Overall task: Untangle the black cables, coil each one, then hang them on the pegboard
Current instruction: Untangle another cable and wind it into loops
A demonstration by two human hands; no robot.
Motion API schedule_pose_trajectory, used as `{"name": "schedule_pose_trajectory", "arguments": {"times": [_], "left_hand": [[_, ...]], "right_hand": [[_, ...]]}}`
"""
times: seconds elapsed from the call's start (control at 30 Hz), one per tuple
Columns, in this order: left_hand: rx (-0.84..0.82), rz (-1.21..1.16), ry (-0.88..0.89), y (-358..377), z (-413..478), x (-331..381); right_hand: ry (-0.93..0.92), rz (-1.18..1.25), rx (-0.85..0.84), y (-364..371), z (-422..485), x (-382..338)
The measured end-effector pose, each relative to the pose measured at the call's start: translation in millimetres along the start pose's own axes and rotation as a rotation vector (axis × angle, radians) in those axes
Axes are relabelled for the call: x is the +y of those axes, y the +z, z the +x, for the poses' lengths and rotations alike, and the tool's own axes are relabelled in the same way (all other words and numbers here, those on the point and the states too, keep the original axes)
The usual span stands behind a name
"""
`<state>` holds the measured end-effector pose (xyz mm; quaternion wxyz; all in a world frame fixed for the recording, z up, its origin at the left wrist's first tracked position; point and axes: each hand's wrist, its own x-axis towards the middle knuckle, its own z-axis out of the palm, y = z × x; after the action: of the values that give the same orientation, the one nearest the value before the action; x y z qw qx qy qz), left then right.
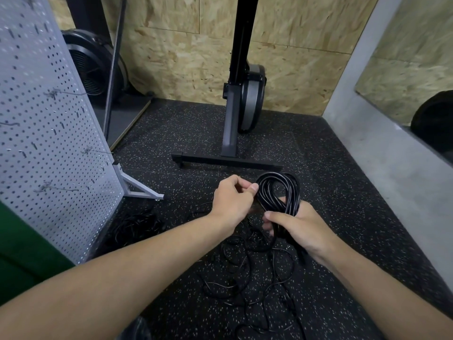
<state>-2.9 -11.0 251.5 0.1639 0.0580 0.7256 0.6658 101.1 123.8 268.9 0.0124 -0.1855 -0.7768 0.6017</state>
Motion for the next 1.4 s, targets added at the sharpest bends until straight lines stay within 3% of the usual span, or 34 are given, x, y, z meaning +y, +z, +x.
{"name": "schedule_pose_trajectory", "arguments": {"times": [0.07, 0.33, 0.53, 0.63, 0.7, 0.77, 0.83, 0.93, 1.03, 1.2, 1.4], "left_hand": [[-0.027, 0.051, -0.006, -2, 0, 2], [-0.138, -0.108, -0.134, -10, -7, 12], [-0.406, -0.119, -0.078, -18, -6, 15], [-0.686, 0.15, -0.067, -19, -6, 6], [-0.865, 0.524, 0.012, -27, -5, 2], [-0.931, 0.874, 0.152, -32, -2, -7], [-0.904, 0.974, 0.245, -33, 1, -15], [-0.777, 0.982, 0.3, -33, 8, -16], [-0.653, 0.935, 0.505, -32, 11, -2], [-0.408, 0.743, 0.922, -26, 3, 25], [-0.343, 0.617, 1.022, -23, -4, 37]], "right_hand": [[0.049, 0.046, 0.036, 0, -1, -1], [0.103, 0.074, -0.003, -2, -5, 1], [-0.01, 0.172, 0.055, -2, 3, -4], [-0.081, 0.163, 0.086, -7, 6, -9], [-0.085, 0.265, 0.077, -8, 6, -9], [-0.096, 0.325, 0.075, -10, 4, -9], [-0.116, 0.255, 0.122, -16, 7, -4], [-0.064, -0.041, 0.244, -31, 13, 6], [0.014, -0.29, 0.232, -38, 14, 13], [-0.076, -0.436, -0.013, -29, 4, 2], [-0.078, -0.471, -0.262, -16, 1, -5]]}}
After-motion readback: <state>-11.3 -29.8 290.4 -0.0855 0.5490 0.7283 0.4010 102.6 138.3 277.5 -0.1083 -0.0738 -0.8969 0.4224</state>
